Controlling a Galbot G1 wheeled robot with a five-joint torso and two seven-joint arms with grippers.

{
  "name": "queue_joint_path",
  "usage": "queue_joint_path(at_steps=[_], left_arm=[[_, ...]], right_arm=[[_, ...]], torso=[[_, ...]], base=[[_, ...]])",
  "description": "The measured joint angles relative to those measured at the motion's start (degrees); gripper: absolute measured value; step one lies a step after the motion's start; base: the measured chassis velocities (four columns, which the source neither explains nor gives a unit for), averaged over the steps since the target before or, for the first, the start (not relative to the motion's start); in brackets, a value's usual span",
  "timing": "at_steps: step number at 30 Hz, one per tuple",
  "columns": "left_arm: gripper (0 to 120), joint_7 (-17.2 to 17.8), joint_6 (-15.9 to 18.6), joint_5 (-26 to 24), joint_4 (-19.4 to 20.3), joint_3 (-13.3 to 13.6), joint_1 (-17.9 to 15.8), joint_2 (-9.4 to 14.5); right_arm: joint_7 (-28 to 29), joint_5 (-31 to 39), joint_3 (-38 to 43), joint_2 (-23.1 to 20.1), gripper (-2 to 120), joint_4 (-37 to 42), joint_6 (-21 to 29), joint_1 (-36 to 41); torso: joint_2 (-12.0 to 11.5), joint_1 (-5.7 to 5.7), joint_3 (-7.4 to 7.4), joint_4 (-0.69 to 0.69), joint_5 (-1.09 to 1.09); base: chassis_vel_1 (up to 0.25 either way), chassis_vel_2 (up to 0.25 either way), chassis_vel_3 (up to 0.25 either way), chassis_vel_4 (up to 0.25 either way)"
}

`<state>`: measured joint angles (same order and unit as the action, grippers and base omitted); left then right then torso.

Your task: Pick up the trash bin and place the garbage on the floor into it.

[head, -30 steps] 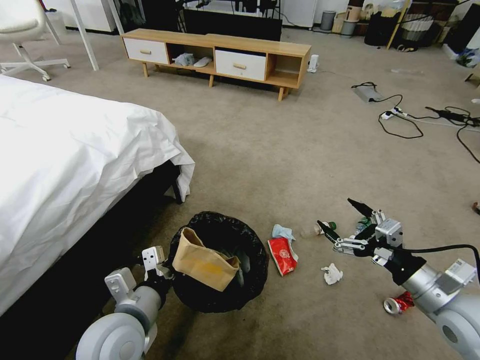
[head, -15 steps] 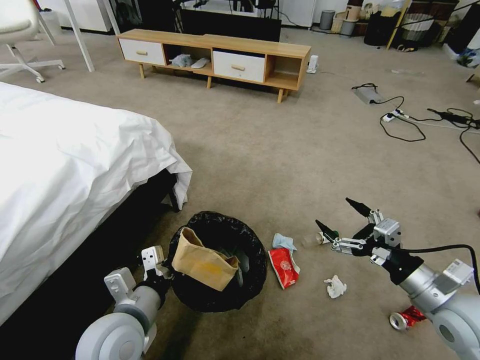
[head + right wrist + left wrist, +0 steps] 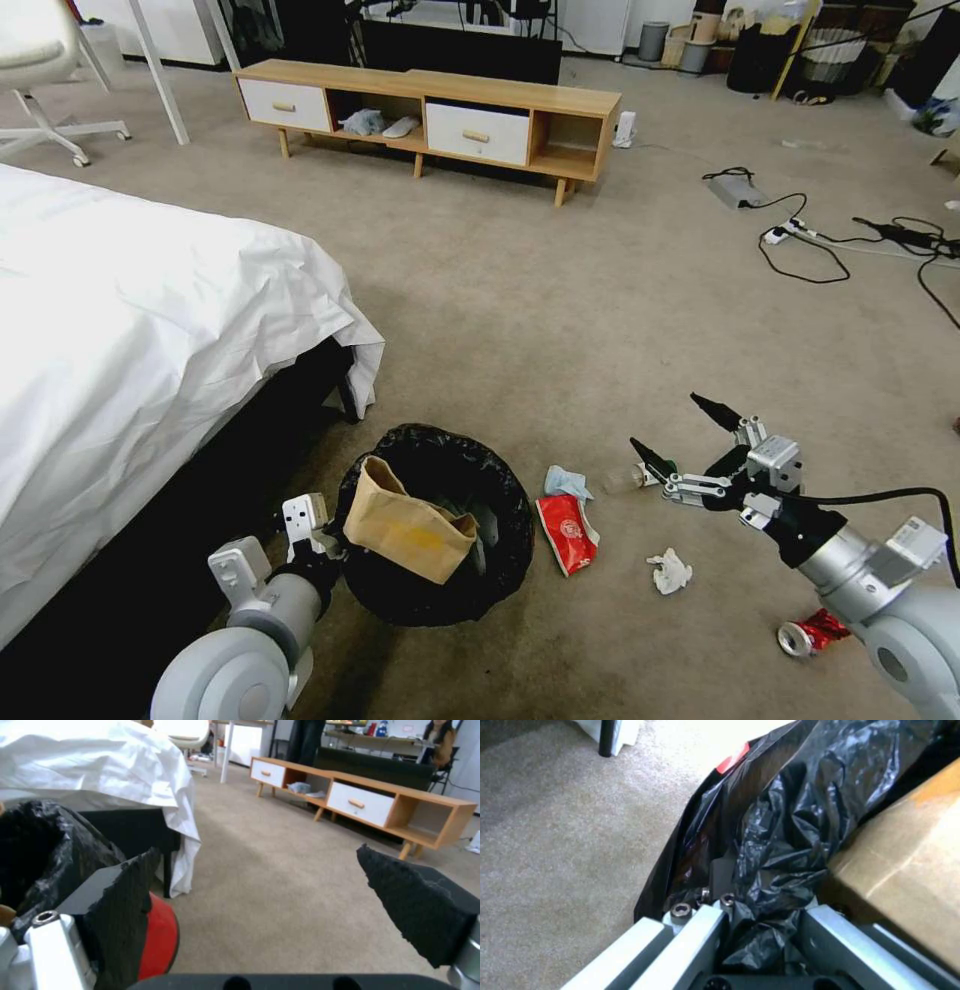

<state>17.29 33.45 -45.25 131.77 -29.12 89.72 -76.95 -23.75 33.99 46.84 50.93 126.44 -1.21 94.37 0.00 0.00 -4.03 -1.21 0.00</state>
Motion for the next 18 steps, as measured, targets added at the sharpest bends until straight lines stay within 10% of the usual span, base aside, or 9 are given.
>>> queue_joint_path(at_steps=[18], left_arm=[[0, -0.14, 0.02, 0.12, 0.2, -0.05, 0.11, 0.46]], right_arm=[[1.07, -0.25, 0.44, -0.22, 100, -0.49, -0.11, 0.2]], torso=[[0.0, 0.0, -0.02, 0.01, -0.01]], base=[[-0.056, 0.059, 0.057, -0.056]])
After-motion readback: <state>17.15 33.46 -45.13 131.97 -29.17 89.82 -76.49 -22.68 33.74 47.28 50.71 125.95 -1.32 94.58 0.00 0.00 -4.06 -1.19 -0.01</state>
